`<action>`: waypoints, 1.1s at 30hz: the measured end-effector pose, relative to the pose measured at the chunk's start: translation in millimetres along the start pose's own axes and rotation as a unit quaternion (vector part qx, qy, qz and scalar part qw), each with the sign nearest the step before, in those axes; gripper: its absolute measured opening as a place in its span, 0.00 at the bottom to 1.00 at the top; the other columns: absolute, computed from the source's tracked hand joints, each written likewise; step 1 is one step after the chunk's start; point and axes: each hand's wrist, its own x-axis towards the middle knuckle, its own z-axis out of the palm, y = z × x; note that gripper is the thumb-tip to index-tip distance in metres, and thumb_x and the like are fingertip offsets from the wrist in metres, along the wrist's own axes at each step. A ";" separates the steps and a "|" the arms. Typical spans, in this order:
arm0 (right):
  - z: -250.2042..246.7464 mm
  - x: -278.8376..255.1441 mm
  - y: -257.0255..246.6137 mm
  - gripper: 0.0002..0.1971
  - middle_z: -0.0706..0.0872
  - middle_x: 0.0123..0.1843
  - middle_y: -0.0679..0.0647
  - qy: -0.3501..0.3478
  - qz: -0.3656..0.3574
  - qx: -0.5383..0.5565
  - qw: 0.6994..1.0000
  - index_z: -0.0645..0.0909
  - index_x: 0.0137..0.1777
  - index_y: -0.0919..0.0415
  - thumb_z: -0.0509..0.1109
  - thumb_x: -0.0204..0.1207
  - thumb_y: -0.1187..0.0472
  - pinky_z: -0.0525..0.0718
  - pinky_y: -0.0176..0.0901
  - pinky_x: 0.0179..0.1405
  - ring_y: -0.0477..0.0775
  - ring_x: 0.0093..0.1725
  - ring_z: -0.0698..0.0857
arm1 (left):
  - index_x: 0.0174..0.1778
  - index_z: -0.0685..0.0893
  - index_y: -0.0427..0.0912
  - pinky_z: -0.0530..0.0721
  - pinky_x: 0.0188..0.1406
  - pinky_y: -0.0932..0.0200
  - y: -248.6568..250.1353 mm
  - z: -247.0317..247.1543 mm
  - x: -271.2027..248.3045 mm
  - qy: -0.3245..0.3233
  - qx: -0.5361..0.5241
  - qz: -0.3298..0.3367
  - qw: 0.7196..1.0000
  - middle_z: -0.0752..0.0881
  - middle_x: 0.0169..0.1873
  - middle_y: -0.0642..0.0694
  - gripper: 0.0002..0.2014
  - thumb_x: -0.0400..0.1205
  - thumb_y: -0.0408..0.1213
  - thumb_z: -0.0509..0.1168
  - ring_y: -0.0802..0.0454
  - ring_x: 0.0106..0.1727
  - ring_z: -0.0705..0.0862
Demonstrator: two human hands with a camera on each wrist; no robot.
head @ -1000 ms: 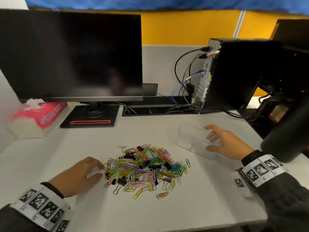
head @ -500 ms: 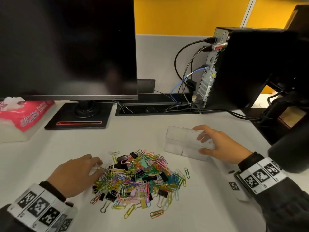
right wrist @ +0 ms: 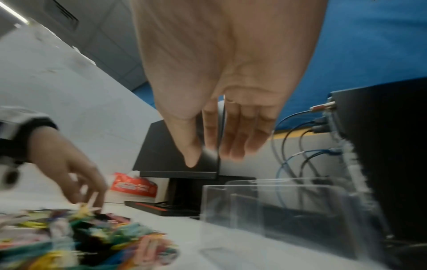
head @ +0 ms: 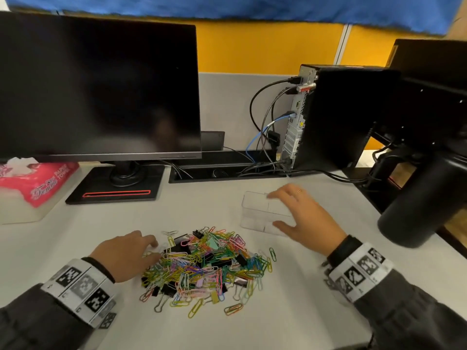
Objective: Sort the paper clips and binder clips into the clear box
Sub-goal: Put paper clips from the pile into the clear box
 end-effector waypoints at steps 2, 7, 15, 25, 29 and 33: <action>5.8 -8.1 -21.5 0.20 0.78 0.54 0.44 -0.057 0.002 0.020 0.998 0.73 0.64 0.46 0.71 0.74 0.47 0.78 0.37 0.45 0.44 0.49 0.77 | 0.69 0.72 0.59 0.78 0.59 0.58 1.1 0.4 -1.1 -0.003 -0.002 -0.001 1.000 0.76 0.60 0.53 0.21 0.83 0.62 0.51 0.54 0.57 0.81; 37.6 -3.5 -34.4 0.36 0.81 0.62 0.54 -0.224 0.082 0.031 0.971 0.74 0.72 0.54 0.75 0.66 0.37 0.80 0.43 0.52 0.52 0.55 0.79 | 0.69 0.72 0.59 0.78 0.58 0.59 1.0 -0.1 1.4 -0.001 0.001 -0.003 1.000 0.76 0.60 0.54 0.21 0.83 0.61 0.50 0.54 0.57 0.81; 45.5 15.4 -39.0 0.16 0.88 0.51 0.57 -0.269 0.050 0.048 0.961 0.87 0.55 0.59 0.78 0.66 0.59 0.82 0.41 0.40 0.54 0.44 0.84 | 0.68 0.70 0.61 0.79 0.59 0.60 -6.5 -0.6 -0.2 0.001 -0.029 0.020 0.999 0.78 0.59 0.59 0.20 0.83 0.62 0.49 0.59 0.56 0.81; 35.7 22.4 -18.5 0.07 0.89 0.38 0.54 -0.285 0.058 0.183 0.939 0.87 0.44 0.57 0.77 0.66 0.61 0.83 0.40 0.37 0.50 0.36 0.86 | 0.60 0.79 0.63 0.84 0.50 0.64 28.1 -73.2 16.0 0.044 -0.214 0.202 0.955 0.82 0.53 0.68 0.20 0.76 0.63 0.54 0.70 0.52 0.82; 7.6 27.4 3.3 0.05 0.88 0.34 0.47 -0.209 0.072 0.226 0.949 0.86 0.40 0.53 0.78 0.67 0.62 0.84 0.33 0.38 0.41 0.32 0.86 | 0.57 0.82 0.58 0.85 0.49 0.61 69.5 -88.8 45.2 0.066 -0.210 0.257 0.941 0.83 0.50 0.64 0.10 0.83 0.51 0.60 0.67 0.49 0.83; -10.1 31.7 25.6 0.08 0.85 0.34 0.43 0.000 0.073 0.170 0.983 0.84 0.37 0.51 0.77 0.69 0.65 0.82 0.31 0.38 0.44 0.37 0.85 | 0.54 0.81 0.58 0.85 0.47 0.55 98.6 -86.7 61.5 0.092 -0.132 0.247 0.956 0.82 0.47 0.62 0.08 0.83 0.50 0.60 0.64 0.44 0.83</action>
